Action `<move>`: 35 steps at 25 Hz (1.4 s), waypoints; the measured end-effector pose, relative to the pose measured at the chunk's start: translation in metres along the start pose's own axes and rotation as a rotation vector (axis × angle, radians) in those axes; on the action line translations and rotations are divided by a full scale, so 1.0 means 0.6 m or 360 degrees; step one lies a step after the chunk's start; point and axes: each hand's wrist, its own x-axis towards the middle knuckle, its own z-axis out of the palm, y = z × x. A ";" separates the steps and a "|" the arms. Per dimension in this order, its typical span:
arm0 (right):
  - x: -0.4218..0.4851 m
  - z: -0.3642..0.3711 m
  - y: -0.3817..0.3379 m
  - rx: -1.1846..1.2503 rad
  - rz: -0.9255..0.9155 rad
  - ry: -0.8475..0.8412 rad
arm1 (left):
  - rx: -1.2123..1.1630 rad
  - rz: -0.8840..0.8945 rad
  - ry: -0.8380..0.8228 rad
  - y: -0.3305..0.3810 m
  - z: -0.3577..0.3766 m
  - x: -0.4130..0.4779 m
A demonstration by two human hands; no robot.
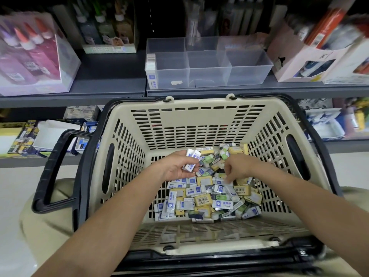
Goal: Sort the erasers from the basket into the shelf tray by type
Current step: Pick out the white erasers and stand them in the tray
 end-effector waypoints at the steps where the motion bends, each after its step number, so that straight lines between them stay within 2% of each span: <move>1: -0.001 0.008 -0.006 -0.0130 0.0006 0.0019 | -0.0007 0.0004 -0.0001 0.000 0.001 0.000; 4: 0.003 0.029 -0.026 -0.0295 -0.0109 0.0096 | -0.0016 0.0022 -0.0026 -0.004 0.001 -0.001; 6: 0.002 0.026 -0.031 -0.0180 -0.0172 0.0130 | -0.0024 0.0037 -0.0010 -0.008 0.000 0.000; 10: -0.013 -0.016 -0.032 0.1043 -0.0153 0.0243 | -0.0071 0.0063 0.0084 -0.011 -0.005 0.005; 11: -0.015 -0.020 -0.036 0.1238 -0.0152 0.0265 | -0.0107 0.0086 0.0054 -0.011 -0.003 0.004; 16: -0.011 -0.010 -0.068 0.1583 -0.0226 0.0283 | -0.0279 0.0119 -0.0222 -0.007 0.007 0.002; 19: 0.002 -0.003 -0.078 0.1552 -0.0224 0.0389 | -0.0231 0.0068 -0.0165 -0.006 -0.001 0.002; 21: 0.011 0.007 -0.083 0.1386 -0.0204 0.0421 | -0.0211 0.0075 -0.0059 -0.008 -0.013 0.005; 23: 0.018 0.024 -0.082 0.0981 -0.0217 0.0323 | -0.0199 0.0074 0.0064 -0.007 -0.029 0.008; 26: 0.020 0.055 -0.083 0.0264 -0.0306 0.0034 | -0.0252 0.0033 0.0201 -0.005 -0.048 0.008; 28: 0.022 0.065 -0.087 0.0067 -0.0351 0.0031 | -0.0248 0.0031 0.0212 -0.004 -0.052 0.007; 30: 0.025 0.060 -0.088 0.0177 -0.0390 0.0086 | -0.0144 0.0037 0.0195 -0.005 -0.047 0.007; 35: 0.017 0.020 -0.079 0.1073 -0.0278 0.0100 | 0.0059 -0.0033 0.0168 -0.005 -0.034 0.003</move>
